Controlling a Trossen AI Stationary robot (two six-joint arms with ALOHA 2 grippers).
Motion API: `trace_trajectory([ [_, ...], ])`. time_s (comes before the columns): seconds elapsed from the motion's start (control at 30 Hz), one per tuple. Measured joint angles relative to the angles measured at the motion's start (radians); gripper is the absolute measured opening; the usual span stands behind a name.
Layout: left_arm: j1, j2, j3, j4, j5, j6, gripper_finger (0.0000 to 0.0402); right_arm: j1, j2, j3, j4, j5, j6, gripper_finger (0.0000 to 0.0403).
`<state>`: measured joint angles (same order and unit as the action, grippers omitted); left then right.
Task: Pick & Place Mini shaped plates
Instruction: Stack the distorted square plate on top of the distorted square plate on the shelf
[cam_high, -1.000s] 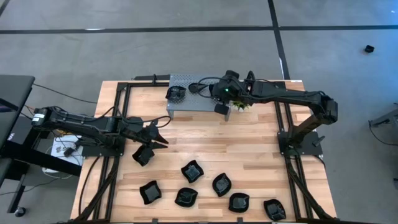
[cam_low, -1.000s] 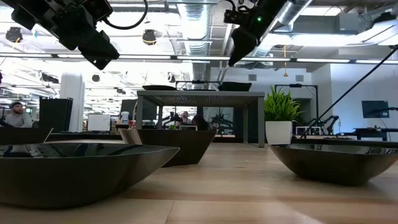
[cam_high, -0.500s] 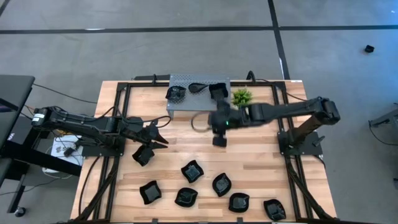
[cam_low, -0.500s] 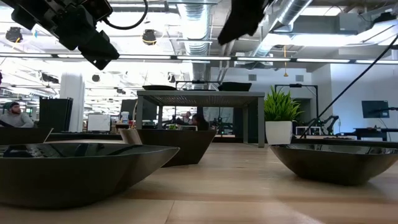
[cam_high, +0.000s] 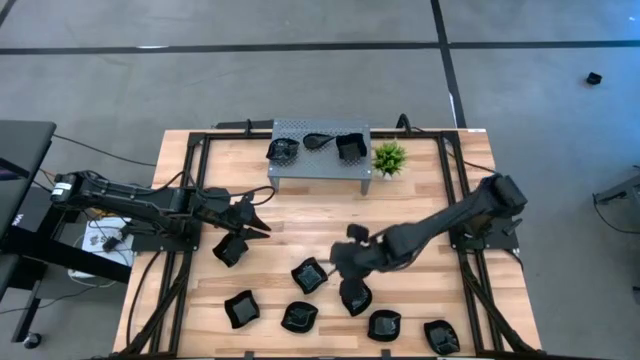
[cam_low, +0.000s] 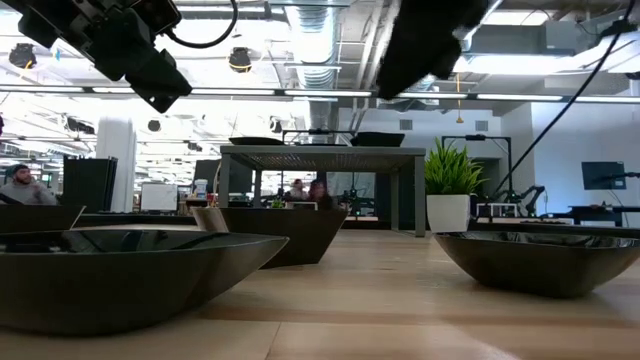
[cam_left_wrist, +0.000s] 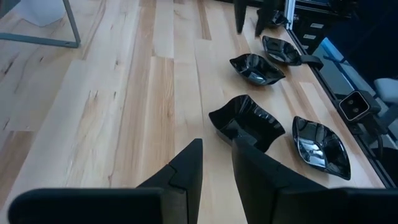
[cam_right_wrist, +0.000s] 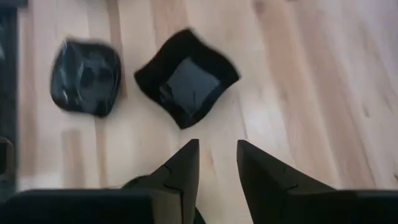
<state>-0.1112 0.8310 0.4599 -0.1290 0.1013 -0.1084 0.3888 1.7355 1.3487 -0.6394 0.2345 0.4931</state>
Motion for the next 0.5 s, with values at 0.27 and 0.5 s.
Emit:
trace_trajectory([
  [0.27, 0.0, 0.0, 0.0, 0.024, 0.0, 0.106, 0.0088, 0.017, 0.166, 0.0, 0.23, 0.001, -0.277, 0.0103],
  [0.5, 0.0, 0.0, 0.0, 0.03, 0.0, 0.111, 0.0088, 0.009, 0.202, 0.002, 0.31, -0.051, -0.286, 0.0103],
])
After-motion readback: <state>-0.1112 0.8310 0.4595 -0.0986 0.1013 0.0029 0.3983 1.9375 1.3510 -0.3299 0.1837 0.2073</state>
